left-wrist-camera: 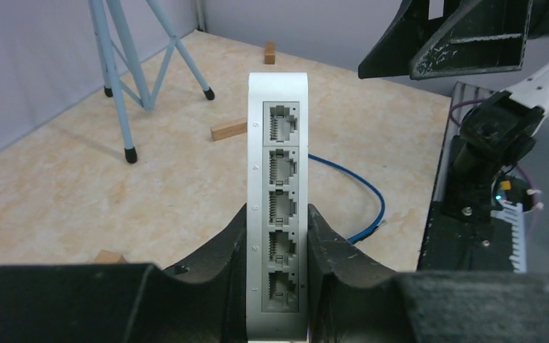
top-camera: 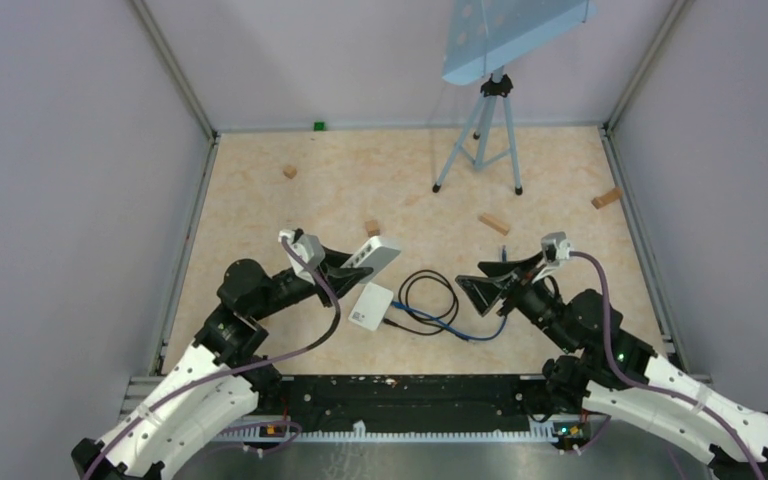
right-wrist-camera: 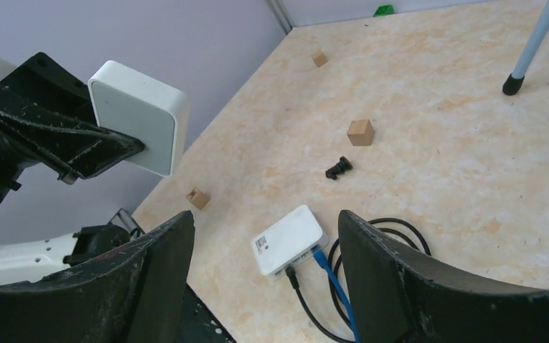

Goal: Insert the plug into the switch port
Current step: Pick up the switch port at the center of the board, then place the switch port at the center of the board.

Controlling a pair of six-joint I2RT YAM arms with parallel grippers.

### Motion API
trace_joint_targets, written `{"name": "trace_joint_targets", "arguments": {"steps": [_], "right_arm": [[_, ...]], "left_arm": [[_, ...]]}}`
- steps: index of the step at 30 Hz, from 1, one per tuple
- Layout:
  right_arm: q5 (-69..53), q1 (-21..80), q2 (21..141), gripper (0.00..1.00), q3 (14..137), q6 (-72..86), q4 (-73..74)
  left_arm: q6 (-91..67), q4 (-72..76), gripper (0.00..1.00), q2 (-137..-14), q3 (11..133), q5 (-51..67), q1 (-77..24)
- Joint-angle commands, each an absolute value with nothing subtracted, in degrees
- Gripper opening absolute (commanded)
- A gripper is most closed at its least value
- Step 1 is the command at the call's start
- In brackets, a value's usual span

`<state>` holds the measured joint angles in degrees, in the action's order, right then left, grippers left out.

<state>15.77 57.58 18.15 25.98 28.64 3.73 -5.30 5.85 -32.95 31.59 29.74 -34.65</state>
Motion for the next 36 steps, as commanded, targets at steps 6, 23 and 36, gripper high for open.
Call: {"name": "trace_joint_targets", "arguments": {"steps": [6, 23, 36], "right_arm": [[14.41, 57.34, 25.38, 0.74, 29.59, 33.20, -7.02], [26.35, 57.40, 52.52, 0.73, 43.44, 68.51, -1.26], [49.59, 57.31, 33.06, 0.72, 46.74, 72.46, 41.42]], "left_arm": [[10.28, 5.40, 0.00, -32.25, 31.00, 20.20, -34.75], [17.03, 5.31, 0.00, -48.22, 37.06, -22.97, -54.65], [9.60, 18.04, 0.00, -79.94, 44.49, -38.57, -63.72]]}}
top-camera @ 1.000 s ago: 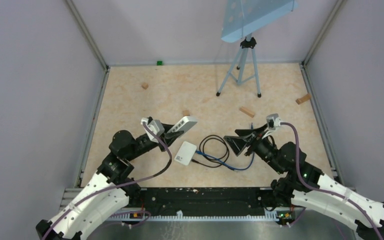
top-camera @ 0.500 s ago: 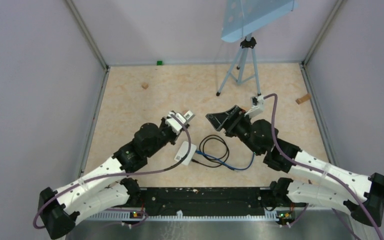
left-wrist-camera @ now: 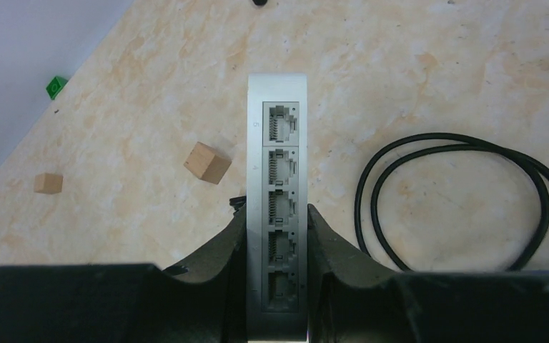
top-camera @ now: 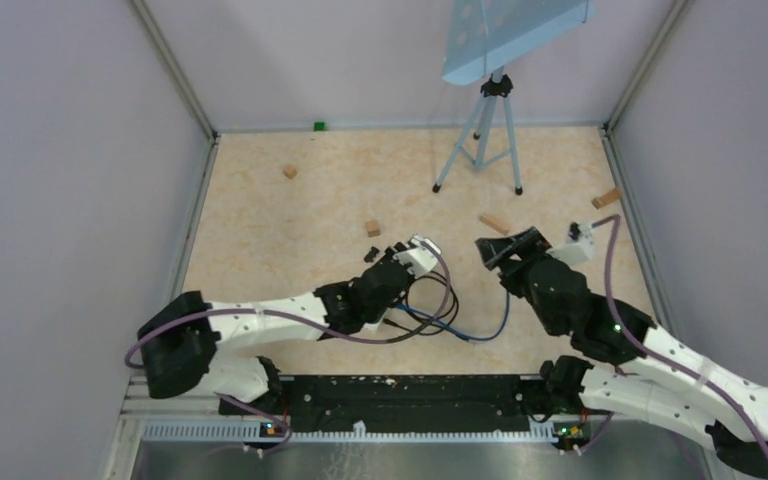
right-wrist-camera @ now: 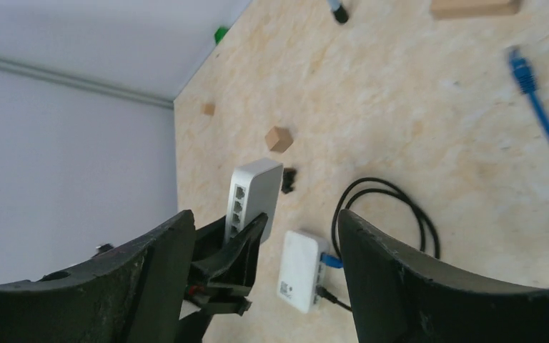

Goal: Insert the plug into the switch port
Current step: Place the switch port at the center of the board.

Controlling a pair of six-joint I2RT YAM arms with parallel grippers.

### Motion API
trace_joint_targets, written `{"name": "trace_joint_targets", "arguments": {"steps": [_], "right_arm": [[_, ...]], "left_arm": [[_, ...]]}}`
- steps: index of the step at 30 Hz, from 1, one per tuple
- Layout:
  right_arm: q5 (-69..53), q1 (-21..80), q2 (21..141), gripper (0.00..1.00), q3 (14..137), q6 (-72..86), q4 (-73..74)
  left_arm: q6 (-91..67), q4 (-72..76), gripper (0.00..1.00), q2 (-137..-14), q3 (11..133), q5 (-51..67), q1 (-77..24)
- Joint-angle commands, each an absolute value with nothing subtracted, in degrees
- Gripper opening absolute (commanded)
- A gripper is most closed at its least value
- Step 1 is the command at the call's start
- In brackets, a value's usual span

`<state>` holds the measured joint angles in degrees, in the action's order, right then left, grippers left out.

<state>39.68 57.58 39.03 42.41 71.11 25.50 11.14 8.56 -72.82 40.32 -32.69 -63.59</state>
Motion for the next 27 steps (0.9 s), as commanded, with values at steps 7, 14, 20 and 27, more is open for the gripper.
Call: {"name": "trace_joint_targets", "arguments": {"steps": [7, 14, 20, 27], "right_arm": [[49.20, 57.31, 28.06, 0.72, 46.95, 68.07, 47.00], [47.12, 57.26, 37.41, 0.81, 54.69, 58.57, 54.79], [46.57, 56.19, 37.75, 0.82, 55.10, 54.23, 52.40], [27.82, 42.56, 43.50, 0.82, 56.01, 43.31, 47.75]], "left_arm": [[22.88, 29.97, 0.02, -97.44, 47.13, -41.50, -62.02], [29.04, 28.22, 0.16, -104.51, 48.51, -41.84, -59.61], [25.54, 23.85, 0.71, -105.36, 49.08, -40.80, -59.66], [15.27, 15.56, 0.99, -100.36, 51.29, -33.52, -59.67]]}}
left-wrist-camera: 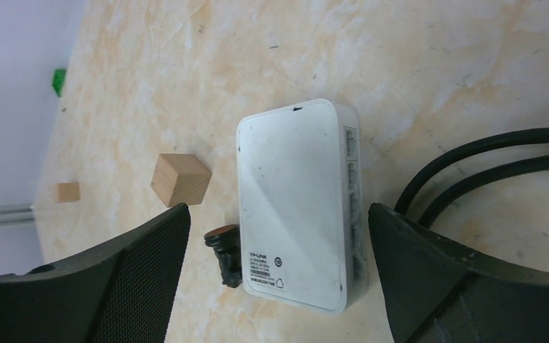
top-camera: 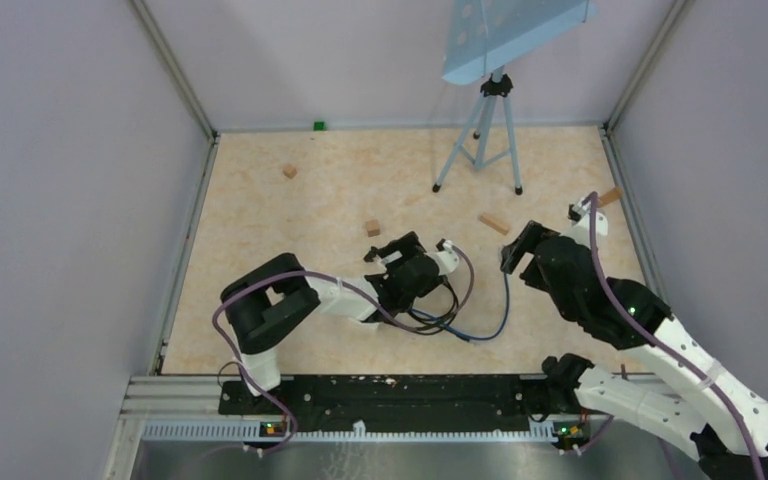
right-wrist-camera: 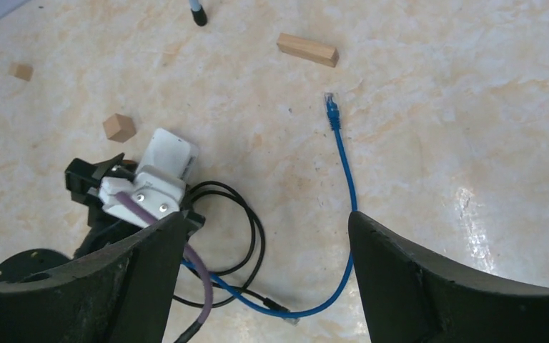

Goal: Insert the plug into the switch port
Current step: Place the switch port at the center of the board.

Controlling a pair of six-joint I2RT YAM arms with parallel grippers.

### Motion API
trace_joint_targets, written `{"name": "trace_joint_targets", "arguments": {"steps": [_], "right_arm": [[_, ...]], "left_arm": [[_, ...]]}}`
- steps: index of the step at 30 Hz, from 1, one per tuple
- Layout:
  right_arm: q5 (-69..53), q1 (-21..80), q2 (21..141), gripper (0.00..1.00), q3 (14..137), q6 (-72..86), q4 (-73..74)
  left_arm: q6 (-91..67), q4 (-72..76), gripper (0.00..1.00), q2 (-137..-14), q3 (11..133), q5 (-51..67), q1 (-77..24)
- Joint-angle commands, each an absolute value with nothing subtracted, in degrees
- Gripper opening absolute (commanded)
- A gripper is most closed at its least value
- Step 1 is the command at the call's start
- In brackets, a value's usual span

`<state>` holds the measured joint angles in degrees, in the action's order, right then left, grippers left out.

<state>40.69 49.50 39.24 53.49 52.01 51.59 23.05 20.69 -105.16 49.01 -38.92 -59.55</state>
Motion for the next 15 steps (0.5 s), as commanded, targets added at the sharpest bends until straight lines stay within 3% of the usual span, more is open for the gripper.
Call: {"name": "trace_joint_targets", "arguments": {"steps": [1, 6, 11, 15], "right_arm": [[23.72, 39.44, 45.32, 0.83, 56.00, 41.68, 46.79], [2.67, 21.74, 53.16, 0.84, 51.44, 36.96, 39.83], [1.29, 18.18, 58.18, 0.82, 45.00, 36.55, 32.21], [3.37, 18.20, 62.12, 0.71, 40.92, 36.82, 26.46]], "left_arm": [[12.66, 13.89, 0.99, -98.97, 51.73, -31.51, -59.61], [0.49, 7.60, 0.99, -88.74, 51.10, -20.78, -59.53], [-9.82, -0.66, 0.99, -78.91, 50.92, -15.39, -57.67], [-14.58, -7.04, 0.99, -70.99, 48.55, -9.80, -52.57]]}}
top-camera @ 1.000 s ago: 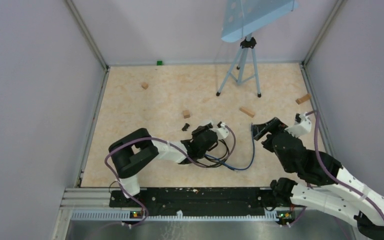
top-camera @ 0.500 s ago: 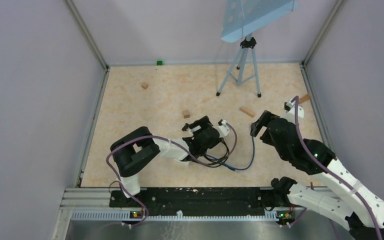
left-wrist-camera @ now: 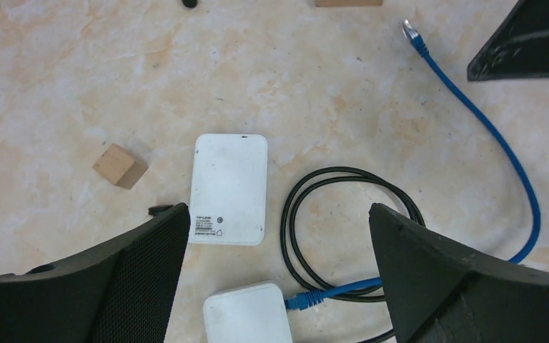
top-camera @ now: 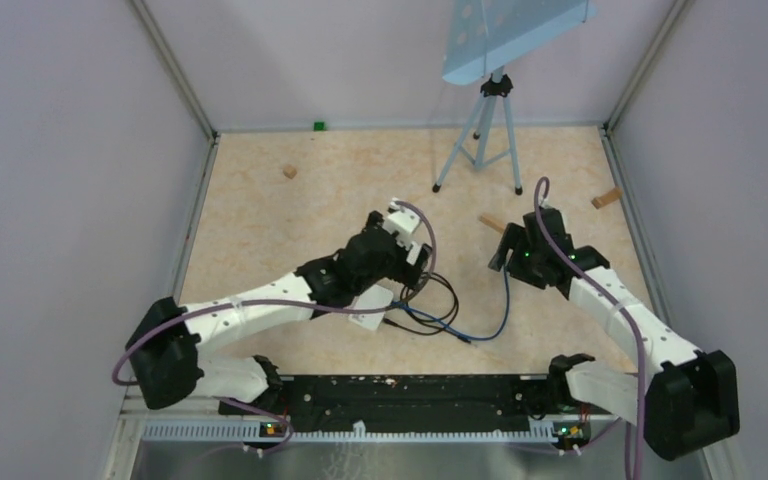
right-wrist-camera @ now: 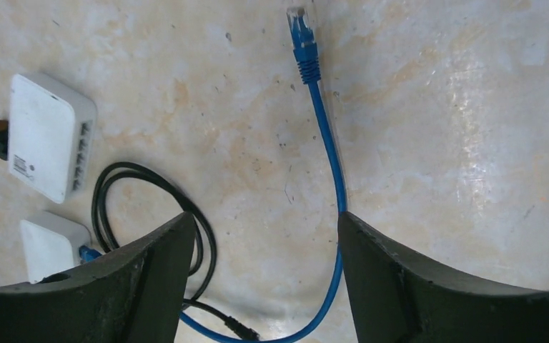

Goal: Insert the plug into the switch port
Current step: Place the switch port at the center of the board.

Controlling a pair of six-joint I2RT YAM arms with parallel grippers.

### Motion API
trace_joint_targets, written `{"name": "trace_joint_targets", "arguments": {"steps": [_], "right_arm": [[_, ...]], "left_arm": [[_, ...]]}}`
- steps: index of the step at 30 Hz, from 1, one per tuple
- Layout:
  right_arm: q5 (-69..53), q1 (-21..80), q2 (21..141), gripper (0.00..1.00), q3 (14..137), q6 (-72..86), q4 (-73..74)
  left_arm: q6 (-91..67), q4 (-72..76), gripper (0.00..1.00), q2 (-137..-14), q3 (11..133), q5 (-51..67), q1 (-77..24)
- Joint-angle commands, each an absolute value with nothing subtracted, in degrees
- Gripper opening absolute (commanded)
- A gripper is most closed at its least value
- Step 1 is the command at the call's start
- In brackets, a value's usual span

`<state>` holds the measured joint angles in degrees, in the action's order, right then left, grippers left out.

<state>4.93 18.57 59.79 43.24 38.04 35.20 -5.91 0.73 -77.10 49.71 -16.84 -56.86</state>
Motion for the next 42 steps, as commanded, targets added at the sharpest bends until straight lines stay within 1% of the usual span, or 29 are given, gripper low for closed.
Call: {"name": "trace_joint_targets", "arguments": {"steps": [1, 5, 10, 11, 15, 19, 23, 28, 32, 35, 37, 40, 42], "right_arm": [[4.34, 18.22, 62.67, 0.67, 39.96, 36.88, 24.92], [9.91, 18.23, 65.08, 0.55, 37.16, 35.89, 20.06], [11.85, 18.19, 69.67, 0.52, 34.99, 35.30, 12.91], [12.06, 18.24, 70.99, 0.53, 35.10, 35.25, 12.24], [14.24, 18.26, 75.84, 0.59, 36.00, 33.11, 10.73], [14.43, 18.28, 77.04, 0.59, 35.75, 32.12, 9.32], [15.08, 18.46, 74.43, 0.60, 35.94, 32.15, 11.34], [17.56, 21.74, 67.91, 0.66, 37.25, 32.03, 17.74], [17.22, 26.15, 64.22, 0.66, 37.92, 35.79, 23.30], [17.19, 31.61, 60.64, 0.62, 36.87, 40.38, 25.02], [18.92, 34.12, 59.58, 0.61, 35.60, 43.07, 25.55], [24.88, 34.25, 59.10, 0.61, 33.96, 45.08, 26.40], [28.27, 32.73, 59.77, 0.60, 34.16, 42.96, 25.66]], "left_arm": [[-15.30, -7.49, 0.99, -68.98, 47.52, -8.51, -51.25], [-16.20, -8.17, 0.99, -61.64, 42.78, -8.40, -48.90], [-18.45, -8.38, 0.99, -55.95, 38.85, -10.20, -48.70], [-19.13, -8.47, 0.99, -55.45, 38.47, -10.49, -48.71], [-20.12, -8.64, 0.99, -54.04, 38.63, -9.92, -47.91], [-19.30, -11.60, 0.99, -53.59, 42.27, -9.42, -47.57], [-18.73, -11.99, 0.99, -52.35, 42.74, -10.42, -47.48], [-16.92, -8.29, 0.99, -52.79, 40.15, -4.43, -47.46], [-11.02, -3.51, 0.99, -53.55, 38.04, 4.10, -47.47], [-8.00, 1.87, 0.99, -53.82, 36.66, 8.68, -47.55], [-6.41, 4.89, 0.99, -53.95, 35.66, 10.66, -47.61], [-4.83, 6.16, 0.99, -54.40, 35.85, 11.55, -47.84], [-3.95, 5.17, 0.99, -54.58, 36.89, 11.71, -47.94]]}}
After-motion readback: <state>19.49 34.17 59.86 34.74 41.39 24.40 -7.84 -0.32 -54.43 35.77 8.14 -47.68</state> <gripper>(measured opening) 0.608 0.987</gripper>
